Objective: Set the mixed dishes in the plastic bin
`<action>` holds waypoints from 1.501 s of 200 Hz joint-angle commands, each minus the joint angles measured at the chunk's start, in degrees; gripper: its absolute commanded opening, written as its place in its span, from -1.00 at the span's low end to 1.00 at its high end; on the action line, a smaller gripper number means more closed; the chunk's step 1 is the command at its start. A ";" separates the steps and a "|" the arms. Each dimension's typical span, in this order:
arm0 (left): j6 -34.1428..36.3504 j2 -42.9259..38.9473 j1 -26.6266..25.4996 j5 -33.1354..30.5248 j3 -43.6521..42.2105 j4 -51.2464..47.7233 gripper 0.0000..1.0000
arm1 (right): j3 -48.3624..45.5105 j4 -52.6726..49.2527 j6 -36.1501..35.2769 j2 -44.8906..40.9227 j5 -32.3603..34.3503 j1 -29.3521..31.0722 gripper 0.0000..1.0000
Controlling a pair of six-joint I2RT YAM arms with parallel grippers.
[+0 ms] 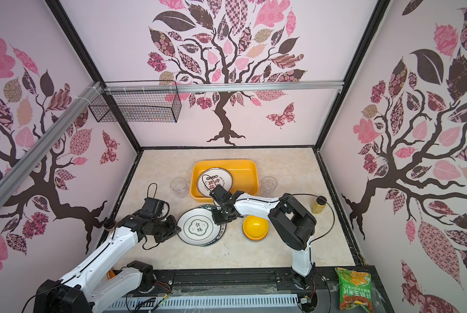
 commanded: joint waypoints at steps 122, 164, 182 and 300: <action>-1.54 -11.67 0.12 4.05 4.78 4.93 -1.00 | -0.57 2.00 3.16 -17.70 2.59 -2.24 -0.15; -3.99 -13.88 0.11 6.58 5.43 8.69 -1.00 | -5.01 4.67 5.05 -23.86 -1.18 -6.92 -0.09; -4.70 -13.56 0.10 7.15 6.22 10.55 -1.00 | -6.91 5.88 5.71 -26.31 -0.92 -8.07 -0.06; -10.74 -6.83 -0.62 11.28 8.18 23.71 -1.00 | -13.75 14.30 11.74 -31.52 -9.19 -13.58 -0.06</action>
